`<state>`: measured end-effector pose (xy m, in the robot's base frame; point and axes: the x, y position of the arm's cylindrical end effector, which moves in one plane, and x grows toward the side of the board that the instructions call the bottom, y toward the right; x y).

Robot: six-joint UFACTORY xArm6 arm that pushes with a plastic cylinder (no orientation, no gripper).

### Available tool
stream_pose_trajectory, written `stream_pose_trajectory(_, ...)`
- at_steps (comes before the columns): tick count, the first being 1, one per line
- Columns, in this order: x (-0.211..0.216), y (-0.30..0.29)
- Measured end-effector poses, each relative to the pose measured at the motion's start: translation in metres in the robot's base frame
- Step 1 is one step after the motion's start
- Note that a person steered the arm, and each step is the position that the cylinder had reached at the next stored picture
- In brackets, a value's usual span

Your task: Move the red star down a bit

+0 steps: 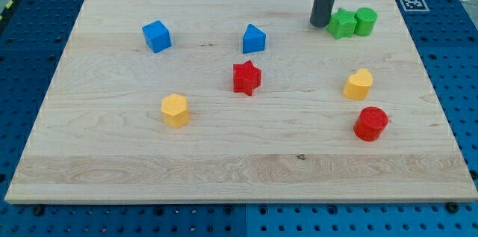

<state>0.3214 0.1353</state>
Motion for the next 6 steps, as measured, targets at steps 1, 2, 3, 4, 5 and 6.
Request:
stream_pose_trajectory(1,0.033,-0.002)
stream_pose_trajectory(2,0.076,-0.005)
stream_pose_trajectory(3,0.087,-0.049)
stream_pose_trajectory(4,0.082,-0.102)
stream_pose_trajectory(5,0.081,-0.154)
stream_pose_trajectory(6,0.081,-0.199)
